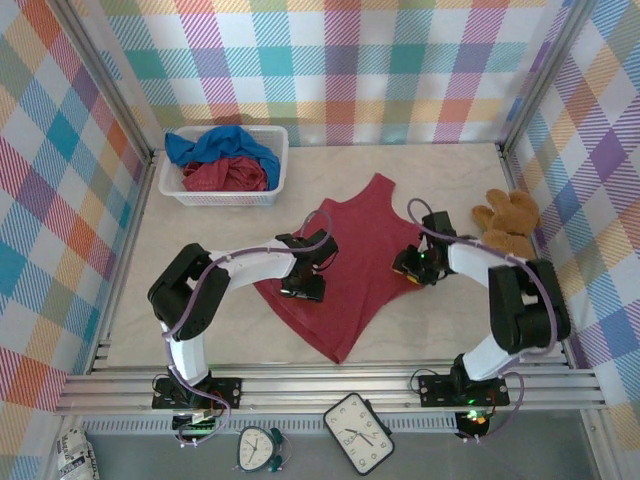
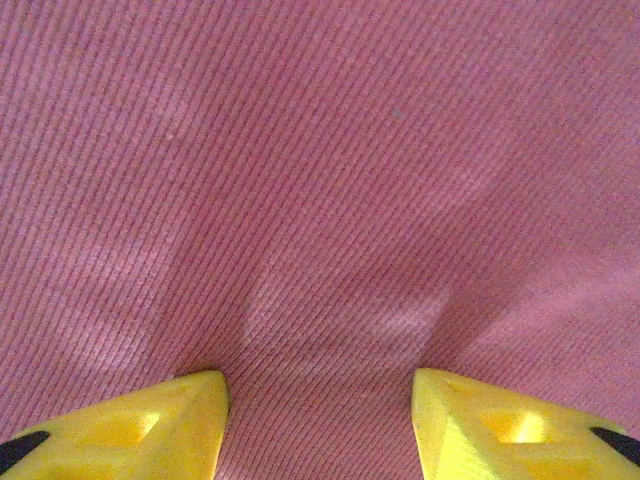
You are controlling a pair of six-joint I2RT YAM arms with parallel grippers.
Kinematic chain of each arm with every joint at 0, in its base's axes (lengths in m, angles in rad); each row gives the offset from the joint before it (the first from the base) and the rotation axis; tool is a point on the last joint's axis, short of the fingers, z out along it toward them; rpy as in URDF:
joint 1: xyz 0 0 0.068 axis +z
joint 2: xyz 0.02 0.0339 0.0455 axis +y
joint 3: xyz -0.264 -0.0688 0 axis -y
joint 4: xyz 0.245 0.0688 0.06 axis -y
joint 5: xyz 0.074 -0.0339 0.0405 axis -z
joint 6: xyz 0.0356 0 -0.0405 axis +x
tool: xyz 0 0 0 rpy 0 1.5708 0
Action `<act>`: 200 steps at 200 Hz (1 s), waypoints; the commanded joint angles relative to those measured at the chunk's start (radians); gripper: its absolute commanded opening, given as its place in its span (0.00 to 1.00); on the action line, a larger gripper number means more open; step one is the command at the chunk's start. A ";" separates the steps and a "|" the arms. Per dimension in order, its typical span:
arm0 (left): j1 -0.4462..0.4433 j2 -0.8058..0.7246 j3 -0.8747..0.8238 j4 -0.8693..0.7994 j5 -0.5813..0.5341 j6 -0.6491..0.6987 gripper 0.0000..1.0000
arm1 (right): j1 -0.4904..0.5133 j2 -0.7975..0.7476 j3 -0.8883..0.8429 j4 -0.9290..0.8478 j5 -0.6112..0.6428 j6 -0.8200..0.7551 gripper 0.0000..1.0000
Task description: Fold and stack the tank tops
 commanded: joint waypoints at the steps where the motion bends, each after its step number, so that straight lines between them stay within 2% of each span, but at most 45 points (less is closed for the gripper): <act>1: 0.017 0.044 0.029 -0.093 -0.018 0.123 0.53 | 0.025 -0.069 -0.119 -0.073 0.029 0.197 0.45; 24: 0.024 0.061 0.080 -0.148 -0.001 0.217 0.56 | 0.065 -0.176 -0.218 -0.113 0.059 0.303 0.45; 42: 0.027 0.066 0.115 -0.186 -0.019 0.288 0.57 | 0.103 -0.299 -0.263 -0.196 0.109 0.390 0.46; 62: 0.048 0.051 0.140 -0.192 0.013 0.373 0.58 | 0.126 -0.446 -0.294 -0.265 0.139 0.476 0.47; 84: 0.082 0.036 0.179 -0.236 0.019 0.476 0.60 | 0.127 -0.516 -0.239 -0.336 0.195 0.427 0.52; 107: 0.131 0.007 0.223 -0.290 0.024 0.586 0.62 | 0.126 -0.503 -0.109 -0.295 0.227 0.197 0.58; 123: 0.175 -0.023 0.224 -0.278 -0.015 0.660 0.62 | 0.127 -0.462 -0.051 -0.168 0.180 -0.026 0.60; 139: 0.242 -0.033 0.226 -0.267 -0.018 0.739 0.62 | 0.124 -0.387 0.006 -0.033 0.076 -0.291 0.63; 156: 0.317 -0.014 0.240 -0.250 -0.021 0.822 0.61 | 0.114 -0.250 0.109 0.013 0.004 -0.505 0.64; 163: 0.343 -0.001 0.248 -0.245 -0.016 0.859 0.62 | 0.110 -0.190 0.154 0.026 -0.012 -0.565 0.64; 184: 0.393 0.032 0.269 -0.225 0.011 0.971 0.61 | 0.079 -0.035 0.284 0.051 -0.175 -0.739 0.63; 200: 0.427 0.055 0.288 -0.203 0.048 1.028 0.61 | 0.059 0.091 0.400 0.012 -0.255 -0.856 0.63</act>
